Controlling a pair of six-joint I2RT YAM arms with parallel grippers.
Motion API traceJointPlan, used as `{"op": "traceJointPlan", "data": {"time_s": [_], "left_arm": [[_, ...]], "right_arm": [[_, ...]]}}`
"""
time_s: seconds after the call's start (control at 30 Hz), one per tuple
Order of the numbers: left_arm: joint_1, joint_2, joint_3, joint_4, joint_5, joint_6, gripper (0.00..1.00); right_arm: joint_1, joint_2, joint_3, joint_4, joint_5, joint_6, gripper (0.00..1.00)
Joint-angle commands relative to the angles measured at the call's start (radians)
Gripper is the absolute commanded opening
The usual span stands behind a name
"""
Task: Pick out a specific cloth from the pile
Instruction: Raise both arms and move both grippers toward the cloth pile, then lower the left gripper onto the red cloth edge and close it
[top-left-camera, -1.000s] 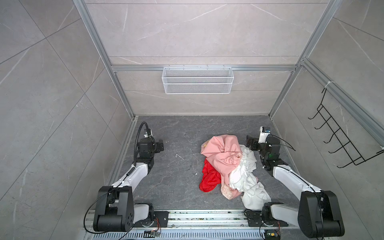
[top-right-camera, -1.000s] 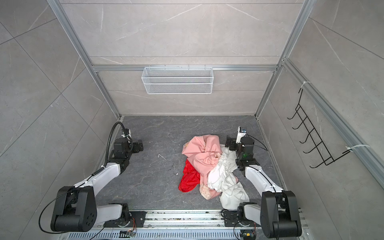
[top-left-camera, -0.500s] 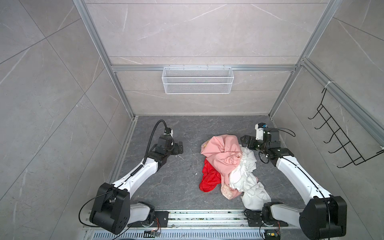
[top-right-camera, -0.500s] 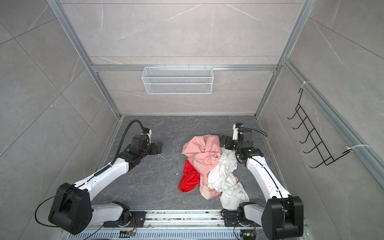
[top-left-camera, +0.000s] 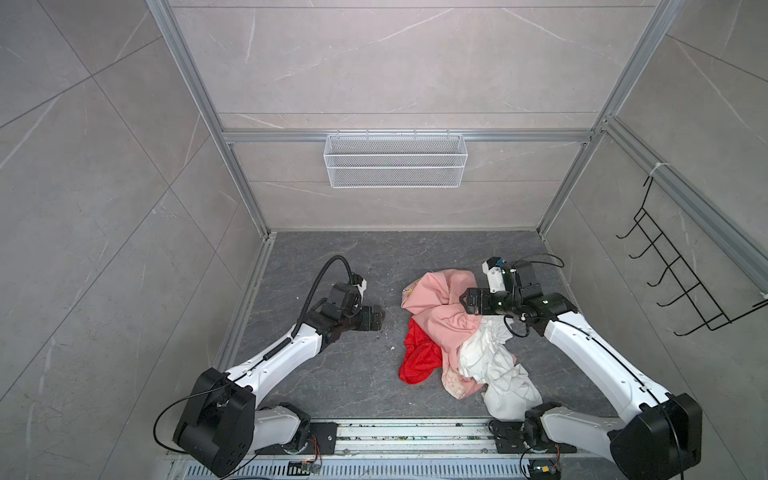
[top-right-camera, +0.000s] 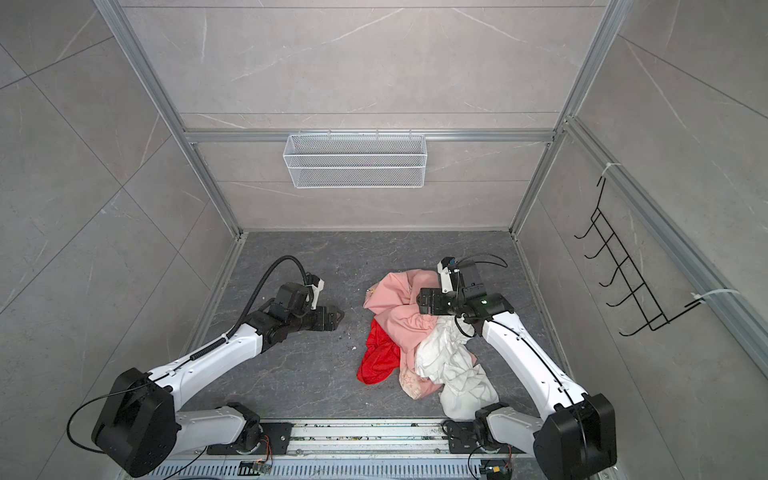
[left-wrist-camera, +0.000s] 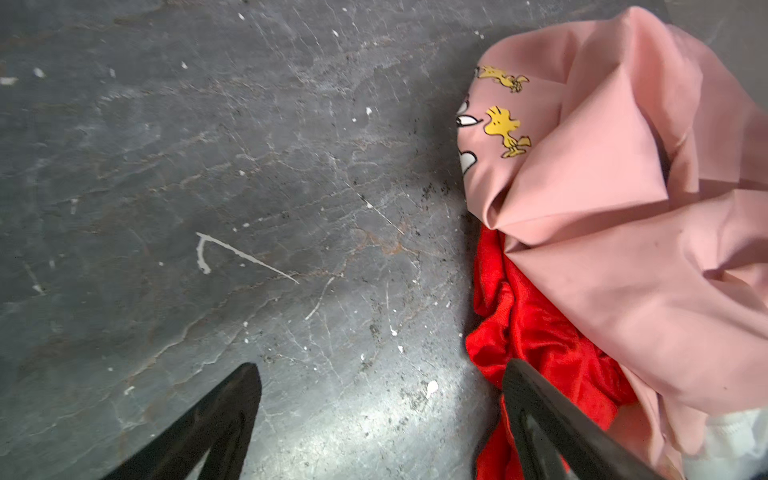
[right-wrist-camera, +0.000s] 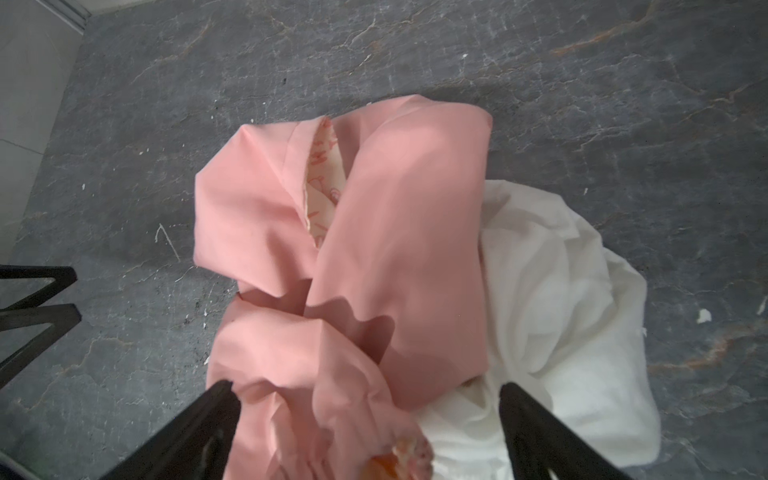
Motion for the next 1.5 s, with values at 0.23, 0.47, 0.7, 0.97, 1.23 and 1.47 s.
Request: {"op": "traceJointPlan", "data": {"time_s": [0.23,0.47,0.7,0.97,1.23,1.47], "left_arm": [[-0.047,0.012,-0.038,0.012,0.192,-0.057,0.90],[-0.108,0.023,-0.064,0.038,0.242,-0.089,0.90],[-0.139,0.065,-0.072,0.072,0.292,-0.106,0.90],[-0.164,0.092,-0.091,0.100,0.336,-0.128,0.85],[-0.249,0.083,-0.136,0.165,0.232,-0.153,0.76],[-0.303,0.150,-0.138,0.228,0.232,-0.179,0.61]], "right_arm": [[0.127,-0.061,0.030,-0.133,0.087,0.005,1.00],[0.291,-0.076,0.024,-0.088,0.199,0.025,1.00],[0.453,-0.006,0.087,-0.169,0.435,0.003,1.00],[0.487,0.020,0.072,-0.121,0.463,0.060,1.00],[0.492,-0.002,0.037,-0.090,0.497,0.099,1.00],[0.494,-0.015,0.010,-0.088,0.511,0.131,1.00]]}}
